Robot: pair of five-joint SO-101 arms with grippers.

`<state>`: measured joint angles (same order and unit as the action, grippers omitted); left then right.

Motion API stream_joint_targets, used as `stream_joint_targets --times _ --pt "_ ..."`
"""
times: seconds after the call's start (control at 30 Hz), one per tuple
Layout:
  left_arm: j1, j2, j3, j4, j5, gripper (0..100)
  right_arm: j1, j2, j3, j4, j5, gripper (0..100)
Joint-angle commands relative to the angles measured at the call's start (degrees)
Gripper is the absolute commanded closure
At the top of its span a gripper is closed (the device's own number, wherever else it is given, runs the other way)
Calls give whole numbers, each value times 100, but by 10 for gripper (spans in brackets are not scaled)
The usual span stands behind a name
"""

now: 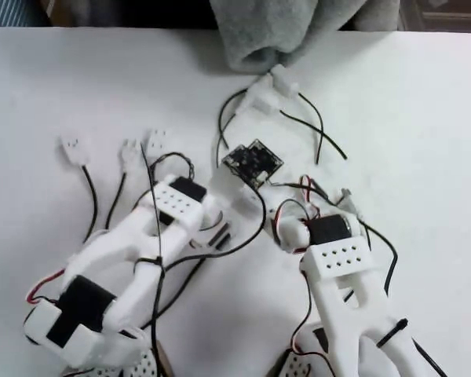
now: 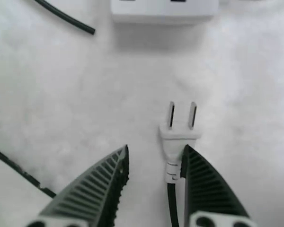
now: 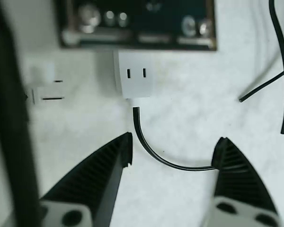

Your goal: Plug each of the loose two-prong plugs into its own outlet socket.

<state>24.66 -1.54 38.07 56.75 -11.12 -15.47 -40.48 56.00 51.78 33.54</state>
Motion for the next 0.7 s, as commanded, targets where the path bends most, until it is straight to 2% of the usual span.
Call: stream_joint_targets --times 0.0,0.3,0.43,0.67 --pt "163 57 -185 9 9 809 22 -136 -18 -84 -26 723" --pt "189 66 -185 -26 -9 809 22 -136 -18 -84 -26 723" --pt "488 224 -246 9 -404 809 22 -136 -26 -75 -26 723" --pt "505 1525 -1626 1020 -352 882 31 -136 -26 -66 -26 723"
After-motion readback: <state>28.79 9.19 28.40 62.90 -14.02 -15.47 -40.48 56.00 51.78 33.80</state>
